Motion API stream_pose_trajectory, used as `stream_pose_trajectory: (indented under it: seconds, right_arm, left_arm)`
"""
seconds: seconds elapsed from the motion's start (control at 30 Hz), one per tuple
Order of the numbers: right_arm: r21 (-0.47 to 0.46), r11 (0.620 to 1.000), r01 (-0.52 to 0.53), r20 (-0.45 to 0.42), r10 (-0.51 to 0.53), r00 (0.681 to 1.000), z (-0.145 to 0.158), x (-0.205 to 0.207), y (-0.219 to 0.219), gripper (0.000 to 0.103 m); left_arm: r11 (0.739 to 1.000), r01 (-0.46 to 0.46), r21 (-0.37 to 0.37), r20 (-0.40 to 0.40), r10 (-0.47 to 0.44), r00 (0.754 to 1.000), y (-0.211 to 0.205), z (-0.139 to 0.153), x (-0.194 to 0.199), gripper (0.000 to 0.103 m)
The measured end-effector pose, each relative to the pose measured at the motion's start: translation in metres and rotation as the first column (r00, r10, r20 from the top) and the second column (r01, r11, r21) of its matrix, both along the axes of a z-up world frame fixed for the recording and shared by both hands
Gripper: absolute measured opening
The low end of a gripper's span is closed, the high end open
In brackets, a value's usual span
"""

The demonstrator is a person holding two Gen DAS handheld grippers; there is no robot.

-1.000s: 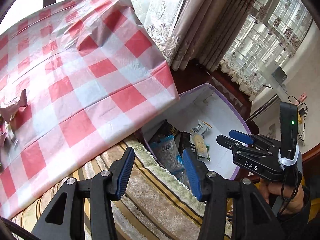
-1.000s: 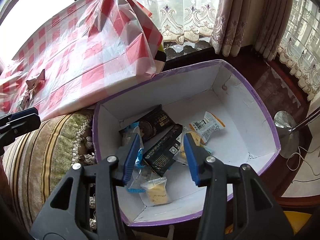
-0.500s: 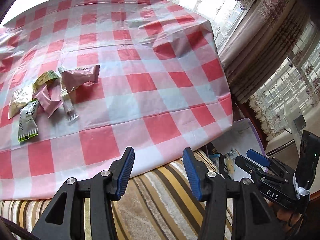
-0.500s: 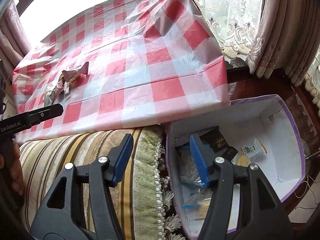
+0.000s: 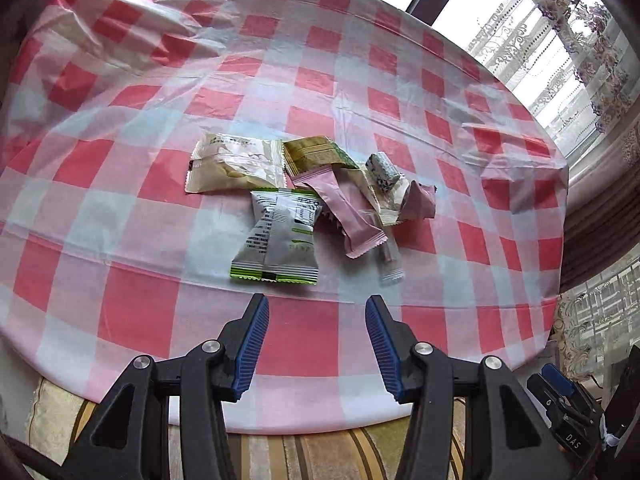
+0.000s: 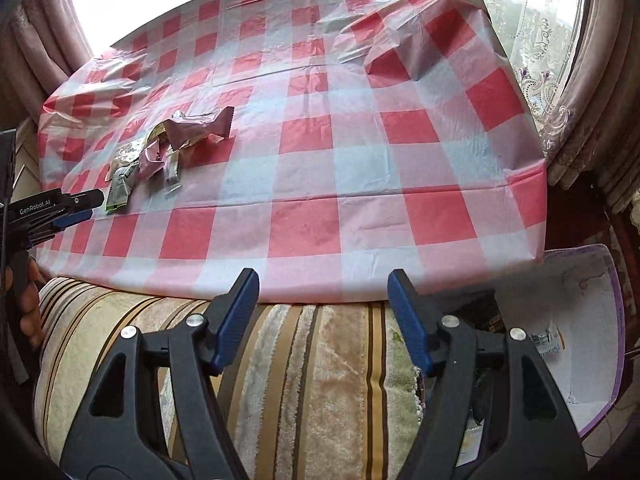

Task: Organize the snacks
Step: 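Move both tools back over the remaining snacks, then grasp the white-green biscuit bag with the left tool while the right tool grasps a pink cake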

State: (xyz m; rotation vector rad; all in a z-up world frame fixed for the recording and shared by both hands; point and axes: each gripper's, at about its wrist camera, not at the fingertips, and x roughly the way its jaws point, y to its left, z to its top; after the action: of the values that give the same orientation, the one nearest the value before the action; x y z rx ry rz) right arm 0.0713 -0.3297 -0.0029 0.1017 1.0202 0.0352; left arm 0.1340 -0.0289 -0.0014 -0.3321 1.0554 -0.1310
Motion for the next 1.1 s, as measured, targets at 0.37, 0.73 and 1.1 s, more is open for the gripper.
stream_pose_trajectory:
  seconds: [0.37, 0.73, 1.1]
  right_arm:
    - [0.008, 1.0, -0.017, 0.031, 0.017, 0.999, 0.001, 0.051, 0.031, 0.072]
    - [0.095, 0.995, 0.017, 0.065, -0.023, 0.998, 0.007, 0.117, 0.062, 0.073]
    - [0.161, 0.985, 0.068, 0.023, -0.073, 0.997, -0.005, 0.186, 0.091, 0.073]
  left_arm:
    - [1.0, -0.021, 0.021, -0.003, 0.021, 1.0, 0.013, -0.008, 0.035, 0.057]
    - [0.999, 0.011, 0.052, -0.017, -0.01, 1.0, 0.004, -0.023, 0.055, 0.059]
    - [0.999, 0.018, 0.051, 0.0, -0.018, 1.0, 0.003, -0.029, 0.058, 0.051]
